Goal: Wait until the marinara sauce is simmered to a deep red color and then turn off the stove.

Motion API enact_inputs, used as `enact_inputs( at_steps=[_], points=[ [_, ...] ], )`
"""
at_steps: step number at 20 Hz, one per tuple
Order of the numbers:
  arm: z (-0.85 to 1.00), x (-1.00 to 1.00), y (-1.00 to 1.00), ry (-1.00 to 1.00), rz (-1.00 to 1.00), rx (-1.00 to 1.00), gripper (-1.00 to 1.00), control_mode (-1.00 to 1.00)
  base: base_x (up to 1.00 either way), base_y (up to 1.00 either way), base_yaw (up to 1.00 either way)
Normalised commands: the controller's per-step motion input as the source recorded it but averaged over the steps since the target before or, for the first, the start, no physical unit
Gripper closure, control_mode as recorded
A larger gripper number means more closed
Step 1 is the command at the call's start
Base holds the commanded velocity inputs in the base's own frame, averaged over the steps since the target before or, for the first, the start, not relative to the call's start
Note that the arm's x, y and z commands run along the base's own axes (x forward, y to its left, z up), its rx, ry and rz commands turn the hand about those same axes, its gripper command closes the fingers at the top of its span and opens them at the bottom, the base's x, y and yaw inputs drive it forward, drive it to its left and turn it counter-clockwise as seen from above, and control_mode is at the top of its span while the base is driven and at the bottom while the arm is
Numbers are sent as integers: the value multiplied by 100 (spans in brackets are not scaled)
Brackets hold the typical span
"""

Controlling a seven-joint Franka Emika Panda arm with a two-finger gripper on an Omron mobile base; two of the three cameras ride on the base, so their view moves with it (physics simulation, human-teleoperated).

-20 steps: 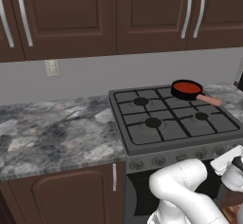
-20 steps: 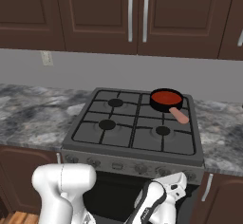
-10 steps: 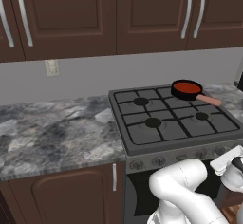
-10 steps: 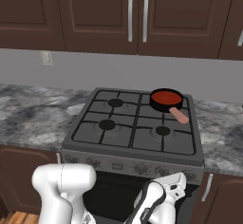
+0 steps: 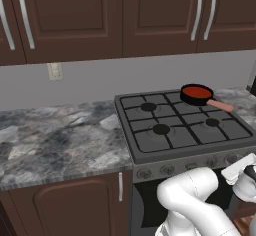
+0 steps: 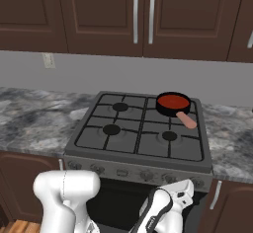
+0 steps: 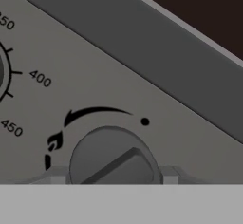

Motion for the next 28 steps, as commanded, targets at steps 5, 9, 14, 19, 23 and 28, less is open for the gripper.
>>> enact_inputs(
  at_steps=[5, 9, 14, 19, 23, 28],
  points=[
    [0, 0, 0, 0, 0, 0, 100, -100, 0, 0, 0],
    [0, 0, 0, 0, 0, 0, 100, -100, 0, 0, 0],
    [0, 0, 0, 0, 0, 0, 100, -100, 0, 0, 0],
    [0, 0, 0, 0, 0, 0, 100, -100, 0, 0, 0],
    [0, 0, 0, 0, 0, 0, 100, -100, 0, 0, 0],
    [0, 0, 0, 0, 0, 0, 100, -100, 0, 0, 0]
  ],
)
